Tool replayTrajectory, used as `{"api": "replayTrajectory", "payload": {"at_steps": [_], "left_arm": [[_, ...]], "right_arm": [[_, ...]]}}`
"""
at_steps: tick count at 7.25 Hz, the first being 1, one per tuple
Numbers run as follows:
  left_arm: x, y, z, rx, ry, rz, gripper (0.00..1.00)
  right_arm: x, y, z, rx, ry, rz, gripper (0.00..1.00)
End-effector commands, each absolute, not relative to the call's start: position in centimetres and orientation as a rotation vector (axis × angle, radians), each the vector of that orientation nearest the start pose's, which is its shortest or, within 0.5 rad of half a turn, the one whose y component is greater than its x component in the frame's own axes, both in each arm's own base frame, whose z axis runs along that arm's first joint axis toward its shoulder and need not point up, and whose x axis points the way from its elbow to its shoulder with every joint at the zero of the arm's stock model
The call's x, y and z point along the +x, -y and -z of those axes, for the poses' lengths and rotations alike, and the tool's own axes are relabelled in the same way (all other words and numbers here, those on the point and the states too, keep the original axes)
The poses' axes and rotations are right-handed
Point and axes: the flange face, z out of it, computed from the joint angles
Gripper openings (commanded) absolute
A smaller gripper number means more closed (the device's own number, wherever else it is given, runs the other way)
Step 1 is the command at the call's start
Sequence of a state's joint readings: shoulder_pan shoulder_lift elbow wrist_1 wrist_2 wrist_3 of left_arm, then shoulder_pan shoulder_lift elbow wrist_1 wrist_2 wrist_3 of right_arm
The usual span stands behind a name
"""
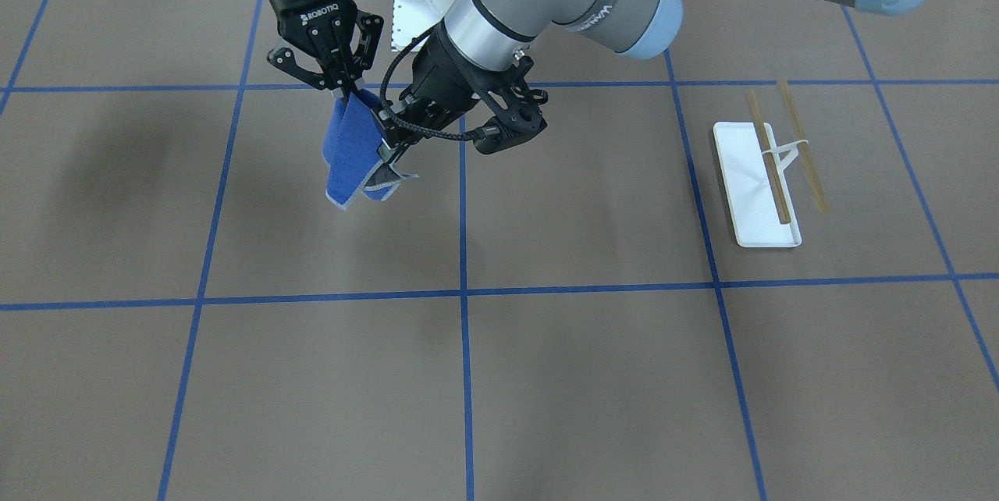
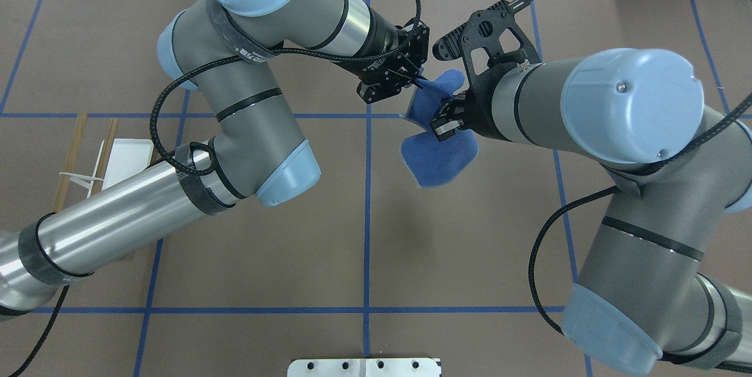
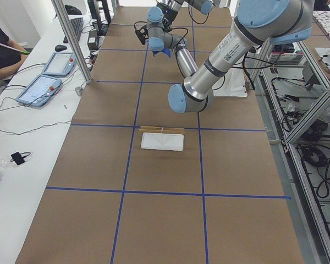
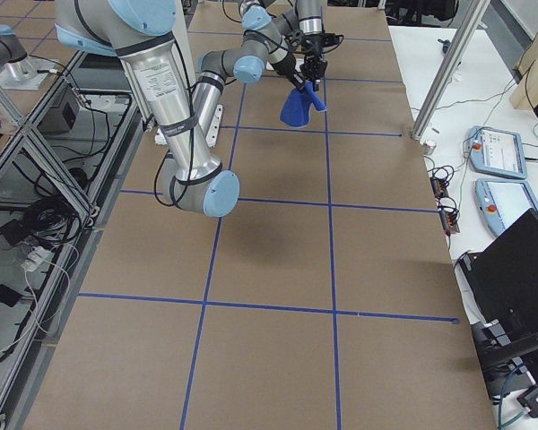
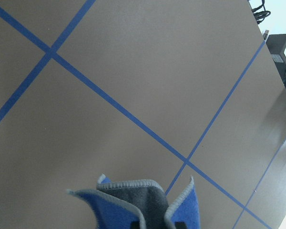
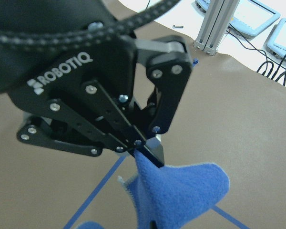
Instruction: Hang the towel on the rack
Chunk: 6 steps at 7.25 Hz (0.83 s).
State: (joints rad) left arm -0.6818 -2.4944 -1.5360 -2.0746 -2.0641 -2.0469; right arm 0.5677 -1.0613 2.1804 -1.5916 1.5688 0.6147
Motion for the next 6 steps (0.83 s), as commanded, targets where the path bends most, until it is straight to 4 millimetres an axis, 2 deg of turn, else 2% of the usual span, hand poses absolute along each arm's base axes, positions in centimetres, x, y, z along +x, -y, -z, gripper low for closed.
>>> {"api": "replayTrajectory", "payload": {"at_steps": [1, 2, 3, 4, 5, 6], "left_arm": [[48.0, 50.4, -3.2, -0.271, -1.415, 0.62, 0.0], [47.4, 50.9, -3.2, -0.263, -1.414, 0.627, 0.0], [45.7, 52.1, -3.2, -0.253, -1.417, 0.639, 0.0], [44.0, 52.6, -4.7, -0.283, -1.402, 0.63, 0.0], [41.6, 52.6, -6.2, -0.296, -1.402, 0.623, 0.0], [39.7, 52.3, -8.3, -0.295, -1.396, 0.62, 0.0]], "right_arm": [[-35.7, 38.4, -14.9, 0.747, 0.795, 0.349, 0.99], [-35.0, 38.1, -15.1, 0.74, 0.797, 0.348, 1.0], [-34.2, 38.9, -16.3, 0.717, 0.779, 0.337, 1.0], [-31.7, 40.9, -17.5, 0.649, 0.772, 0.314, 1.0], [-28.0, 43.5, -18.5, 0.542, 0.76, 0.267, 1.0], [-25.3, 46.1, -19.8, 0.478, 0.769, 0.269, 1.0]]}}
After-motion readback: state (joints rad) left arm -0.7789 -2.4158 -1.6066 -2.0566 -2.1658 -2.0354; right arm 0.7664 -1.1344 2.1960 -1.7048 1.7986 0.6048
